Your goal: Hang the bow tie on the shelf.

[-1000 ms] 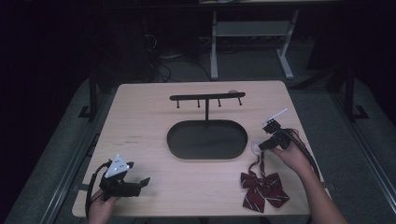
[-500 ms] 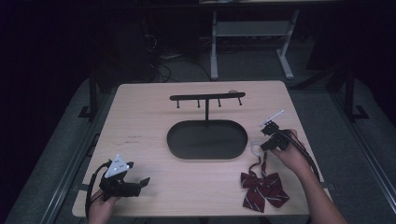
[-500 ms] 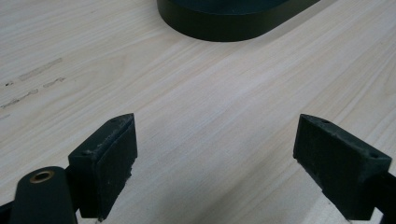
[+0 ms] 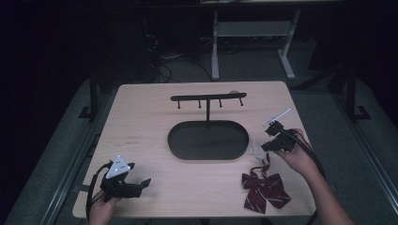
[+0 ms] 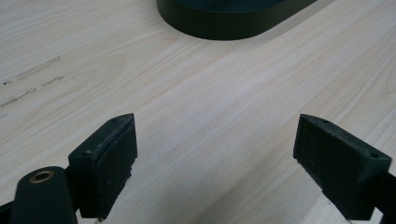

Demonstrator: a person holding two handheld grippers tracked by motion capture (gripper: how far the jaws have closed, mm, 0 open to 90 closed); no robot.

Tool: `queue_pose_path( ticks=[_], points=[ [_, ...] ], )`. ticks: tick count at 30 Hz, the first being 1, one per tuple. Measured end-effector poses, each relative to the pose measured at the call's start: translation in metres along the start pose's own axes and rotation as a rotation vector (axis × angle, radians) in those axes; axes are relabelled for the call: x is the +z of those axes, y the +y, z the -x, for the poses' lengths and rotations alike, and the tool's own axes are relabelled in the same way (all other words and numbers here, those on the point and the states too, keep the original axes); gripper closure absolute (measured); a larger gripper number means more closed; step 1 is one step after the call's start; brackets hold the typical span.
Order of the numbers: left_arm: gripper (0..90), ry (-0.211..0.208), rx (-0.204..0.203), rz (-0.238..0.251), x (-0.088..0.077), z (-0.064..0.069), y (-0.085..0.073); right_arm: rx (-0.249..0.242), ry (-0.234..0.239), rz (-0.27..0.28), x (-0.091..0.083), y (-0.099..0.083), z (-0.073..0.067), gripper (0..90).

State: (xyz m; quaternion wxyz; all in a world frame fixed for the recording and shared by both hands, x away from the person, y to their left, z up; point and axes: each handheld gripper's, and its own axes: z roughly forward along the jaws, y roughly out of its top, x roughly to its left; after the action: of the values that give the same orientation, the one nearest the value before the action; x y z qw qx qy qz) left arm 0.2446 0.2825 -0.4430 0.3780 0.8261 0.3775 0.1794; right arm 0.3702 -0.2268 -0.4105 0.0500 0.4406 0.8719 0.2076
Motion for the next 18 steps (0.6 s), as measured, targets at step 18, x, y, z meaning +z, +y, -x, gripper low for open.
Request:
queue_pose_path(
  ticks=[18],
  points=[
    [13.5, 0.001, 0.001, 0.001, 0.000, 0.000, 0.000, -0.126, 0.047, 0.113, -0.052, 0.016, -0.040, 86.8]
  ],
)
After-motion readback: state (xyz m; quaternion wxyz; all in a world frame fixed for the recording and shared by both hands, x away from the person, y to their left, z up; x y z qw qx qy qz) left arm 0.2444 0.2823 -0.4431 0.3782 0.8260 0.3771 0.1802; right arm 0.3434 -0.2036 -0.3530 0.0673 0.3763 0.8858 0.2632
